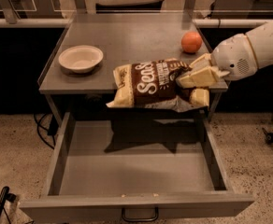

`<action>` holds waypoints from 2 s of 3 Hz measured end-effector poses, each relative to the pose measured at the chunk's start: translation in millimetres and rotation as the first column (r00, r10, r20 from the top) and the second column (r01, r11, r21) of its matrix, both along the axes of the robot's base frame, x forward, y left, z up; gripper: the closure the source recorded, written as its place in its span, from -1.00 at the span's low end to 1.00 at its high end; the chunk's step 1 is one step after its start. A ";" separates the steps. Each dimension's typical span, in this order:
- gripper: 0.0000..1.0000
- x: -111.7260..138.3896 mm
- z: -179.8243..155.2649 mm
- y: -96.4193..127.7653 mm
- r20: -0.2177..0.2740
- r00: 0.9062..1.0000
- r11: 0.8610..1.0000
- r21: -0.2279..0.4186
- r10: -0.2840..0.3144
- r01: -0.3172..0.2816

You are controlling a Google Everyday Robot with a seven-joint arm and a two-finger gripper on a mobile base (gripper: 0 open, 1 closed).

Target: Pick brown chip bag from top drawer and place on counter

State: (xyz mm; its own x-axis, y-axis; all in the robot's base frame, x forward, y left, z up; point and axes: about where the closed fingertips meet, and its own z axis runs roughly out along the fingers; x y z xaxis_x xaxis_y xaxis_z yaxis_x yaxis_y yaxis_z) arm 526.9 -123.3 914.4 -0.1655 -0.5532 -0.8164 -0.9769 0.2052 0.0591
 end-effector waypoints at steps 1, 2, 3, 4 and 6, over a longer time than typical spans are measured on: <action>1.00 33.6 8.5 -1.4 -0.029 0.994 0.995 0.006 -0.103 0.103; 1.00 71.6 -4.8 10.4 -0.056 0.980 0.982 -0.020 -0.189 0.188; 1.00 115.2 -25.5 21.4 -0.055 0.960 0.959 -0.096 -0.274 0.268; 1.00 146.8 -31.0 30.6 -0.025 0.951 0.938 -0.173 -0.309 0.300; 1.00 198.3 -11.0 -3.8 0.027 0.934 0.897 -0.269 -0.357 0.350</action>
Offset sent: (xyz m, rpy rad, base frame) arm 0.1181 0.0182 -0.0194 -0.0427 0.0836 -0.3058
